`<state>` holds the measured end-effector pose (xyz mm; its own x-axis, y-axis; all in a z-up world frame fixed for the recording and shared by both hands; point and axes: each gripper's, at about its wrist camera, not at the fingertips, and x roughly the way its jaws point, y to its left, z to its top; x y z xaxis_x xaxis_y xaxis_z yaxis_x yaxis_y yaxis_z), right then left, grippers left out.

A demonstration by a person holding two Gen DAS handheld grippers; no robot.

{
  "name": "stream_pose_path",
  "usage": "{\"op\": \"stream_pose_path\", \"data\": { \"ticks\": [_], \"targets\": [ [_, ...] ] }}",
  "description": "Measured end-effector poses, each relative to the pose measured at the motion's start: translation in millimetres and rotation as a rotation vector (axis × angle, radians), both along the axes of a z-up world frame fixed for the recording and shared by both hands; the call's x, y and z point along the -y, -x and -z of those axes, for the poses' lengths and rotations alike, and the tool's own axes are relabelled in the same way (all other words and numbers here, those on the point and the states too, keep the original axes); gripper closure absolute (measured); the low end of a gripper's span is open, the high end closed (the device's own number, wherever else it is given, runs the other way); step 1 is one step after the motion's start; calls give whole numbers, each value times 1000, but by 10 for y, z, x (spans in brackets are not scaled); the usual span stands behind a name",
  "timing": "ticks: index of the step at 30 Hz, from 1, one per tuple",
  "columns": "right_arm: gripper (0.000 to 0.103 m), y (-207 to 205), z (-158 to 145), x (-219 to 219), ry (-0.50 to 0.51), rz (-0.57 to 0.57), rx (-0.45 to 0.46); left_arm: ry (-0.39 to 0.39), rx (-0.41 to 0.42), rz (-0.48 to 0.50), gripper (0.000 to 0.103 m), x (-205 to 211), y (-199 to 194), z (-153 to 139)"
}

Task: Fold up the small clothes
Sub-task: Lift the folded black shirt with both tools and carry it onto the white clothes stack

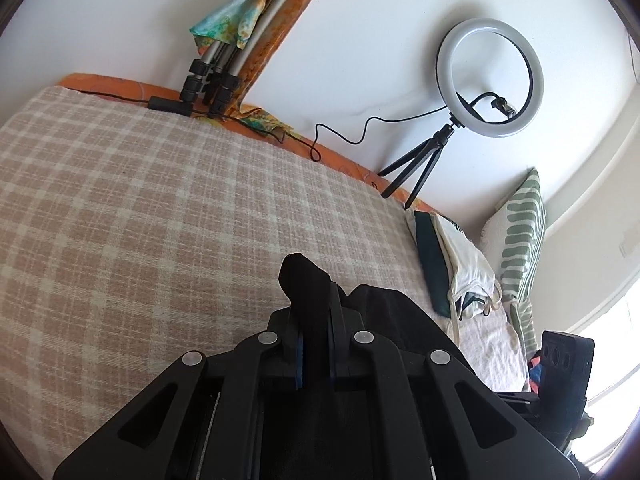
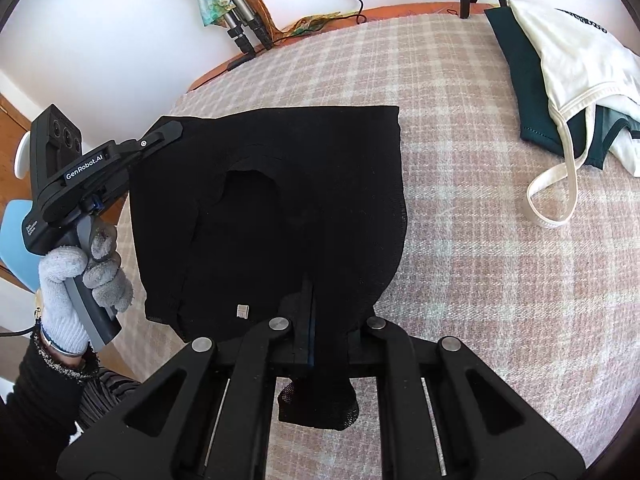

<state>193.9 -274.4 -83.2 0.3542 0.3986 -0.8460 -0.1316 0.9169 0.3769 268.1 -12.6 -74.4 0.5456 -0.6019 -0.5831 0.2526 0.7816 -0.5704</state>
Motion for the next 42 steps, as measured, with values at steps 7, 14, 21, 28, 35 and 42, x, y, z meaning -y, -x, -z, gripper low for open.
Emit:
{"op": "stream_pose_path", "data": {
  "ticks": [7,14,21,28,35,42],
  "targets": [
    [94,94,-228,126,26,5,53,35,40,32,97,165,29,-215],
    [94,142,-558,455,29,54,127,48,87,78,97,519,-53,-469],
    [94,169,-825,995,91,122,193,65,129,143,97,1044,-203,-679],
    [94,115,-969,1614,181,196,221,79,164,212,97,1777,-407,-843],
    [94,-92,-1175,2189,296,260,255,101,199,265,97,2500,-665,-949],
    [94,-551,-1186,2685,410,301,276,99,222,264,97,3018,-973,-907]
  ]
}}
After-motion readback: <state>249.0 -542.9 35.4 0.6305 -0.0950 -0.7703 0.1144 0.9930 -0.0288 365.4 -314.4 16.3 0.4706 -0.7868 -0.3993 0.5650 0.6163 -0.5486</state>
